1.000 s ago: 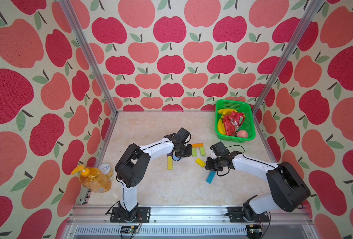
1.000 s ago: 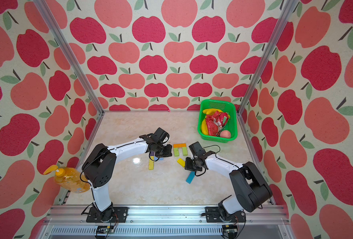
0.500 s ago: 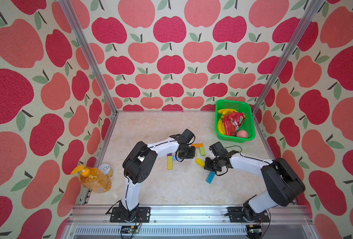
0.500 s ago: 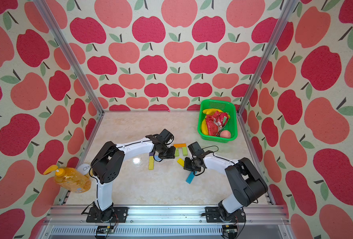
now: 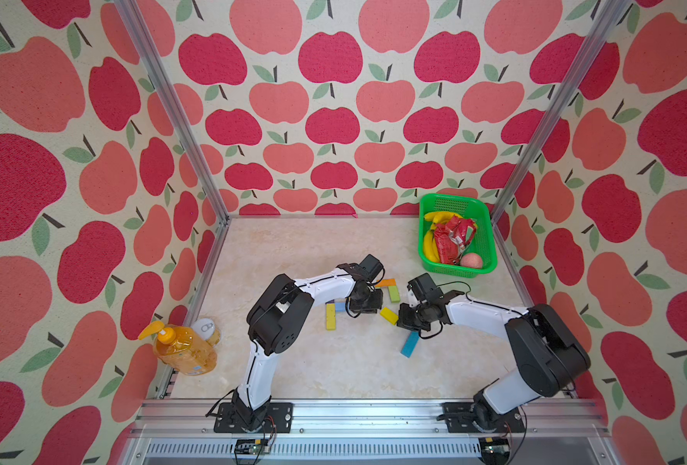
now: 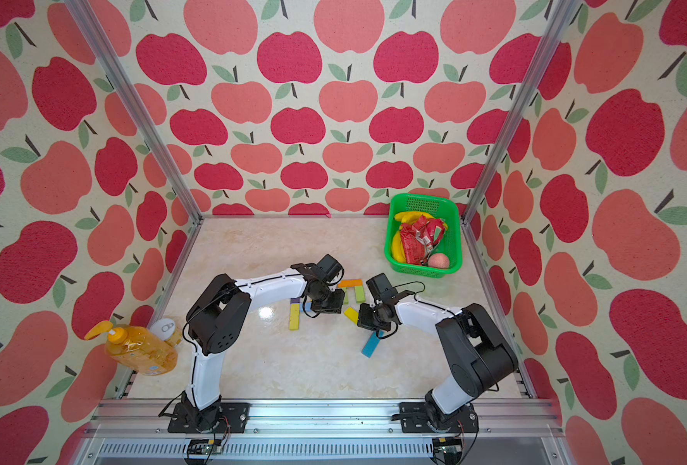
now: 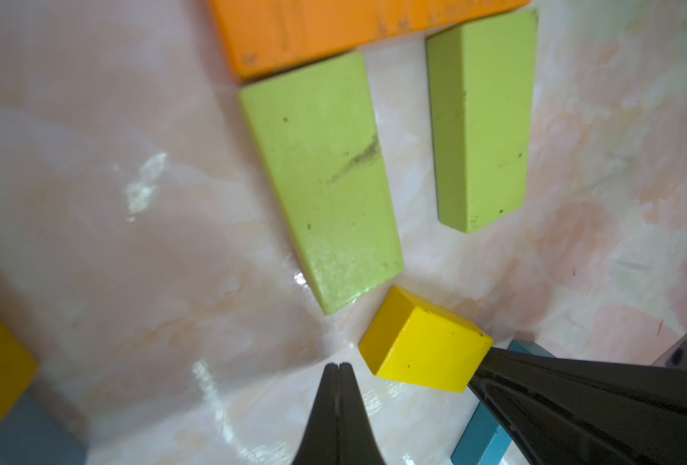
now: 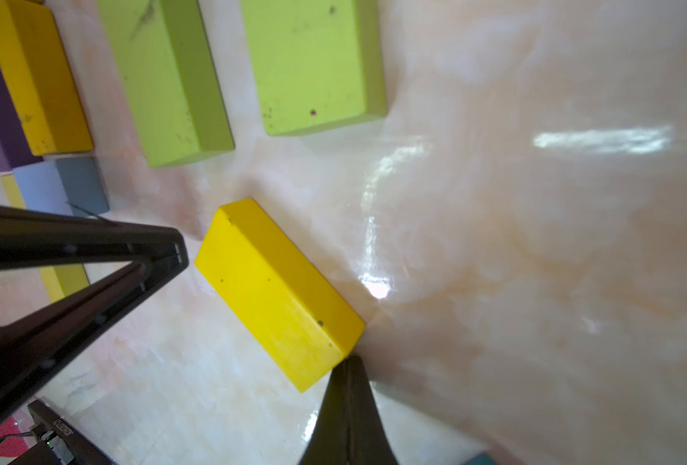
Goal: Assemble the letter p with building blocks
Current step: Assemble the building block at the center of the board.
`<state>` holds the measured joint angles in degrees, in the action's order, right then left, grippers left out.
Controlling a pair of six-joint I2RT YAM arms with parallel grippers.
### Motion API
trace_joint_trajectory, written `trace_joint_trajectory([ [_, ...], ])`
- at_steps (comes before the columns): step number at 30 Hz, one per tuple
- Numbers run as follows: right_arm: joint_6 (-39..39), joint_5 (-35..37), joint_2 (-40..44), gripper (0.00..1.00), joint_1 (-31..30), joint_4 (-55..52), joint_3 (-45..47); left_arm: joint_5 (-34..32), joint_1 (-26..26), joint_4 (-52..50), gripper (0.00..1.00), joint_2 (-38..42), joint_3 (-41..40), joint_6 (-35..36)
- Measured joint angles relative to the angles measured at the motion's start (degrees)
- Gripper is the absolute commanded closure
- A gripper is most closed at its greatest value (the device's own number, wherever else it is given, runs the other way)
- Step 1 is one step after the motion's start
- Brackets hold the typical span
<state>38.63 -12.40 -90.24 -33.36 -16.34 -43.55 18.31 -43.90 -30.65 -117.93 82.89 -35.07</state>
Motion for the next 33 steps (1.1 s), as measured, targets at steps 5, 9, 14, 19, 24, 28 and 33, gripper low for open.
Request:
trace_joint_trajectory([
  [5, -0.3, -0.1, -0.1, 1.00, 0.2, 0.0, -0.1, -1.1, -0.1, -0.9, 1.00, -0.4, 0.8, 0.0],
  [9, -0.3, -0.3, -0.2, 1.00, 0.4, 0.0, -0.1, -1.4, -0.2, -1.0, 1.00, -1.4, 2.3, 0.0],
  [14, -0.3, -0.4, -0.4, 1.00, 0.4, 0.0, -0.3, -1.3, -0.4, -1.9, 1.00, -3.4, 4.8, 0.1],
  [19, -0.7, -0.6, -1.1, 1.00, 0.7, 0.0, -1.0, -1.1, -0.8, -3.0, 1.00, -4.5, 6.4, 0.3],
  [24, -1.3, -1.1, -1.9, 1.00, 1.9, -0.3, -1.9, -1.1, -1.2, -3.9, 1.00, -4.8, 6.6, 1.0],
  [28, -2.3, -1.1, -2.9, 1.00, 3.5, -0.6, -3.0, -0.8, -1.7, -4.5, 1.00, -4.8, 6.6, 1.6],
  [33, -3.6, -1.1, -3.4, 1.00, 5.0, -0.9, -3.6, -0.1, -2.4, -5.4, 1.00, -4.8, 7.0, 1.6],
])
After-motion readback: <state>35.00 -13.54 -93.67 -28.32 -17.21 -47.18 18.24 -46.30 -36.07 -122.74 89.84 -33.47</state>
